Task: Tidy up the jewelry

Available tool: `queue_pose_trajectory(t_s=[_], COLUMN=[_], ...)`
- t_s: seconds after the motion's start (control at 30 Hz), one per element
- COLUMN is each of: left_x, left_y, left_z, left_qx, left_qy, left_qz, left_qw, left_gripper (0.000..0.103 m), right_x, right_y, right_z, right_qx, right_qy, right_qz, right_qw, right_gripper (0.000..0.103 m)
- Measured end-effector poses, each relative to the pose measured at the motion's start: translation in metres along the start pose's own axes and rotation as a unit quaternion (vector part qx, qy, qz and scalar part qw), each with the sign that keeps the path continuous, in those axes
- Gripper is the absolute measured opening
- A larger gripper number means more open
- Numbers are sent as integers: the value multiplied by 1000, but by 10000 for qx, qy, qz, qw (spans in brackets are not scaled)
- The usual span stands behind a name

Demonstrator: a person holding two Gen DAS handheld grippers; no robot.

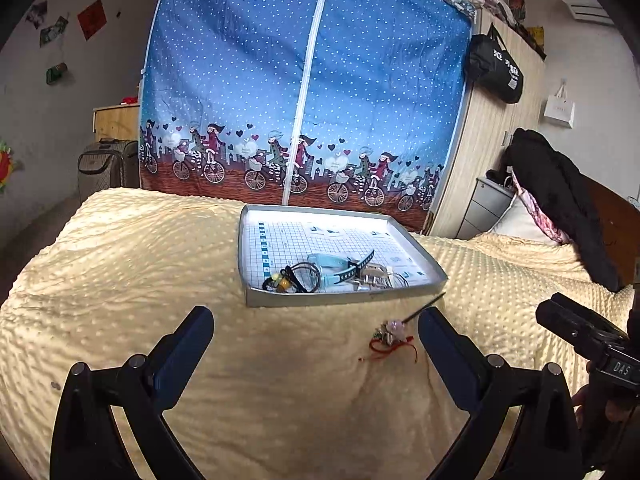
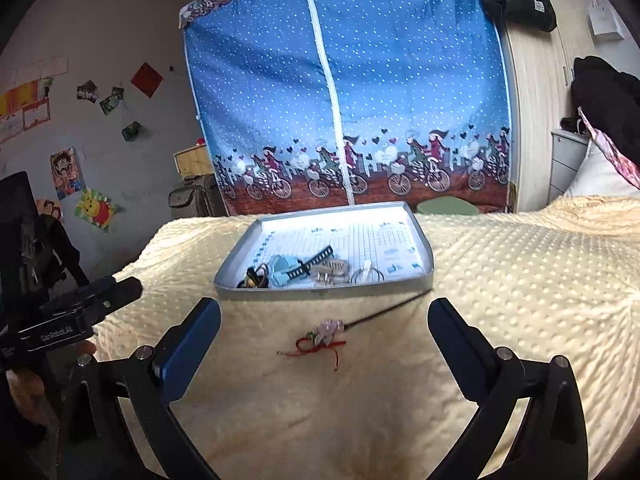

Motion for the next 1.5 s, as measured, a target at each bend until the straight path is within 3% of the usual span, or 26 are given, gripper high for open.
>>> queue_pose_trajectory(t_s=[0.13, 0.53, 0.73, 0.97, 1.33, 1.4, 1.5], left_x=[-4, 3, 17, 32, 93, 107, 135], left_y=[3, 23, 24, 29, 58, 64, 71], left_z=[9, 37, 49, 54, 53, 49, 45], left_qx=[67, 546, 638, 693, 971, 1078, 1259], left_qy=[-238, -369, -654, -980, -1904, -2045, -2280], left_qz=[-129, -156, -121, -113, 519, 606, 615], left_qw=[9996, 9977, 9957, 9927, 9755, 9710, 9635], left_gripper=[103, 103, 103, 103, 103, 100, 87], right_x=[-9, -18, -17, 9, 77, 89, 104], right_y=[4, 9, 23, 32, 51, 61, 75], right_z=[19, 52, 60, 56, 30, 23, 17], right_qx=[151, 313, 321, 329, -676, -644, -485], right_qy=[-203, -454, -577, -760, -1405, -1492, -1587], right_qz=[226, 481, 676, 619, 132, 24, -49], right_qw=[9994, 9973, 9955, 9946, 9877, 9867, 9861], right_gripper=[102, 102, 102, 102, 102, 102, 102])
Point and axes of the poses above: each gripper's, at about its wrist camera, not at the fingertips, and x roughly the way its jaws point, y to its right, z to its underside, the point moved 9 cm from there along x, roughly the way its jaws point, and after that the axes turned 15 degrees about -y, right-handed, at the moved point
